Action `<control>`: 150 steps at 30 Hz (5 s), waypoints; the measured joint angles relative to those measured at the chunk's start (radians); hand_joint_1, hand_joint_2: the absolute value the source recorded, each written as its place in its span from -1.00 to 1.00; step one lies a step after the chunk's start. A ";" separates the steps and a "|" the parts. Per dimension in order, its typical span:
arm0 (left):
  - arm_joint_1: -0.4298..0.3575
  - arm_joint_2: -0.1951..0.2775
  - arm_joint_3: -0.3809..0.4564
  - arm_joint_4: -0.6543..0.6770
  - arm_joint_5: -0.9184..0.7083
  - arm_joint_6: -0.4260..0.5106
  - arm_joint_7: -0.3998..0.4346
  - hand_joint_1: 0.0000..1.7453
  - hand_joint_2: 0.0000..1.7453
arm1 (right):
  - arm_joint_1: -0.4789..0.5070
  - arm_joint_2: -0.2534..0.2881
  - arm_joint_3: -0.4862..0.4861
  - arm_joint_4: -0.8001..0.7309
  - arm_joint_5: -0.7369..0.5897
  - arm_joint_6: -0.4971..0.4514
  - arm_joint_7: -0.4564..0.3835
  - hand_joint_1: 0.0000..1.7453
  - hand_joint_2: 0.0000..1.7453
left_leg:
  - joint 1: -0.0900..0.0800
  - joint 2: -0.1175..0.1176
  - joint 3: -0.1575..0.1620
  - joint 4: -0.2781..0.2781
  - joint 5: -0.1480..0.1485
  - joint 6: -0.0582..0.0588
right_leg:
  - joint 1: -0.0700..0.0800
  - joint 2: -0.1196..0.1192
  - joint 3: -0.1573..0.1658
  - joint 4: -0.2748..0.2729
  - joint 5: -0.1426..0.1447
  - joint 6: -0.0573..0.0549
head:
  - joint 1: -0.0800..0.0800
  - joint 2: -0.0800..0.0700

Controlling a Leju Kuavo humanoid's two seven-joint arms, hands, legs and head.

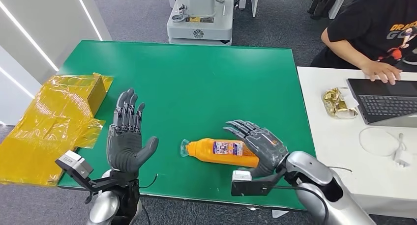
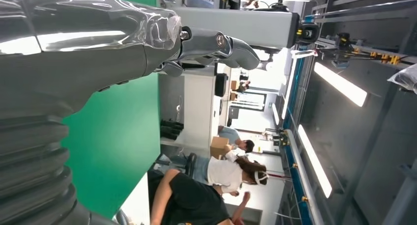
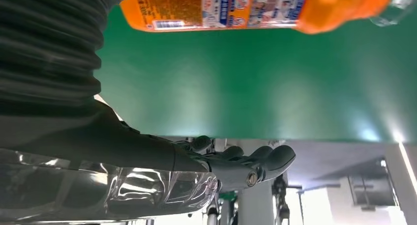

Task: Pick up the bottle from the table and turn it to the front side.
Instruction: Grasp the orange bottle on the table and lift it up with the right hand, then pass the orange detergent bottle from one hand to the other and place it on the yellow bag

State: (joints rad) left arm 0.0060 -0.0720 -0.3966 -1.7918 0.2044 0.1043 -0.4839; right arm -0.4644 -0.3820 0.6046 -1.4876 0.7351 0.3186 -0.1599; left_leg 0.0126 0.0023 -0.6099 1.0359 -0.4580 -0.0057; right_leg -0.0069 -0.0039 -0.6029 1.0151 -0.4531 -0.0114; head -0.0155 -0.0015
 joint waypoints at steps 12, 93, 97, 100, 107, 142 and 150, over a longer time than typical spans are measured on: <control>-0.045 0.012 0.000 0.000 0.036 0.045 -0.010 -1.00 1.00 | -0.293 -0.003 0.202 0.327 -0.098 0.103 -0.053 -1.00 1.00 | 0.000 -0.001 -0.001 0.000 0.000 0.000 | 0.000 0.000 0.000 0.000 0.000 0.000 | 0.000 0.000; 0.030 0.087 -0.008 -0.065 0.081 0.151 -0.057 -1.00 1.00 | -0.198 0.087 0.280 0.519 -0.261 -0.341 -0.034 1.00 1.00 | 0.000 -0.001 -0.001 0.000 0.000 0.000 | 0.000 -0.001 0.000 0.000 -0.001 0.000 | 0.000 0.000; 0.045 0.085 -0.008 -0.084 0.063 0.164 -0.046 -1.00 1.00 | -0.087 0.106 0.152 0.391 -0.315 -0.586 -0.025 1.00 1.00 | 0.000 -0.003 -0.001 0.000 -0.001 0.000 | 0.000 -0.003 0.000 0.000 -0.002 0.001 | 0.000 0.000; 0.046 0.081 -0.008 -0.087 0.056 0.164 -0.034 -1.00 1.00 | 0.002 0.113 0.067 0.296 -0.347 -0.704 -0.045 1.00 1.00 | 0.000 -0.004 -0.001 0.000 -0.001 0.001 | 0.000 -0.004 0.000 -0.001 -0.002 0.001 | 0.000 0.000; 0.040 0.065 -0.010 -0.088 0.050 0.145 -0.007 -1.00 1.00 | 0.206 0.137 -0.080 0.090 -0.360 -0.886 -0.124 1.00 1.00 | 0.000 -0.003 -0.002 0.000 -0.002 0.001 | 0.000 -0.003 -0.001 -0.001 -0.002 0.001 | 0.000 0.000; -0.099 0.015 -0.174 0.068 0.167 -0.232 0.172 -1.00 1.00 | 0.331 0.171 -0.103 -0.107 -0.180 -0.607 -0.160 1.00 1.00 | 0.000 -0.002 -0.002 0.000 -0.002 0.001 | 0.000 -0.002 -0.001 -0.001 -0.002 0.001 | 0.000 0.000; -0.131 0.008 -0.178 0.118 0.196 -0.231 0.166 -1.00 1.00 | 0.308 0.171 -0.062 -0.071 -0.179 -0.517 -0.159 1.00 1.00 | 0.000 -0.002 -0.002 0.000 -0.002 0.001 | 0.000 -0.002 -0.001 -0.001 -0.002 0.001 | 0.000 0.000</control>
State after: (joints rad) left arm -0.1254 -0.0645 -0.5747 -1.6738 0.4005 -0.1265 -0.3176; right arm -0.1566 -0.2106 0.5425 -1.5585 0.5562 -0.1985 -0.3187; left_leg 0.0127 0.0003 -0.6114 1.0359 -0.4597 -0.0047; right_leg -0.0068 -0.0061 -0.6035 1.0143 -0.4551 -0.0105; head -0.0155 -0.0015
